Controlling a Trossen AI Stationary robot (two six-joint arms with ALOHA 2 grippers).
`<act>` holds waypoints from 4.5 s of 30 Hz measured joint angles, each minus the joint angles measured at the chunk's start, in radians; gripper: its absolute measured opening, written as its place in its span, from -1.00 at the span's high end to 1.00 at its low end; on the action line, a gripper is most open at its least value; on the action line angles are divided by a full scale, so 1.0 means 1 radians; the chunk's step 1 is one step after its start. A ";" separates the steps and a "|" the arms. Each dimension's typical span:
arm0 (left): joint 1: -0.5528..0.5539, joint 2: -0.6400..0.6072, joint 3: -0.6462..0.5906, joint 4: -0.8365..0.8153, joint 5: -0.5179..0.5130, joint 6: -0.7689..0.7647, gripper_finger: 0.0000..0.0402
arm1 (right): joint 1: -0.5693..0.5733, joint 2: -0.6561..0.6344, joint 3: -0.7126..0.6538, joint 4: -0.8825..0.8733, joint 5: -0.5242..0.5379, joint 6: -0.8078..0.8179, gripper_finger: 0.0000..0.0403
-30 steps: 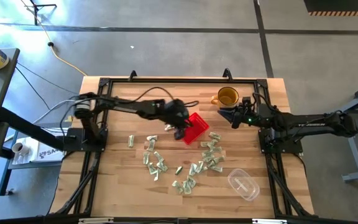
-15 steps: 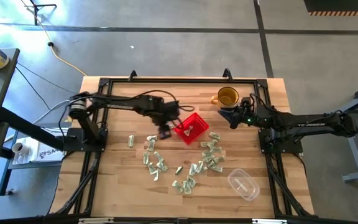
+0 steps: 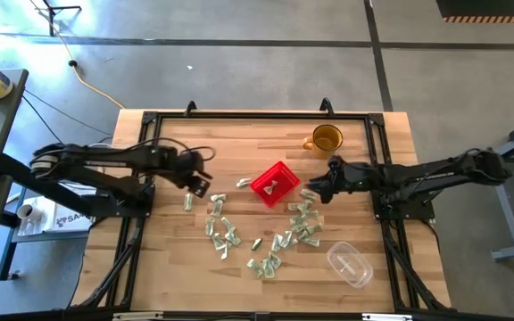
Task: Pick and place items into bin
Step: Put the white stevia packet into the red bin
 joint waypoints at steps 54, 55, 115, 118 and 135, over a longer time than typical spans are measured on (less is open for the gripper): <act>-0.005 0.619 0.430 0.640 0.104 0.516 0.57 | 0.059 0.078 0.000 -0.173 -0.068 0.085 0.03; -0.005 0.656 0.458 0.631 0.103 0.517 0.46 | 0.067 0.078 0.000 -0.174 -0.078 0.091 0.03; -0.056 -0.012 0.286 -0.036 -0.153 0.261 -0.08 | -0.098 0.614 0.270 -0.356 -0.059 -0.221 0.72; -0.056 -0.012 0.286 -0.044 -0.153 0.281 -0.08 | -0.095 0.598 0.278 -0.357 -0.082 -0.203 0.95; -0.056 -0.012 0.286 -0.139 -0.131 0.392 -0.08 | -0.101 0.643 0.774 -0.554 0.027 -0.292 0.99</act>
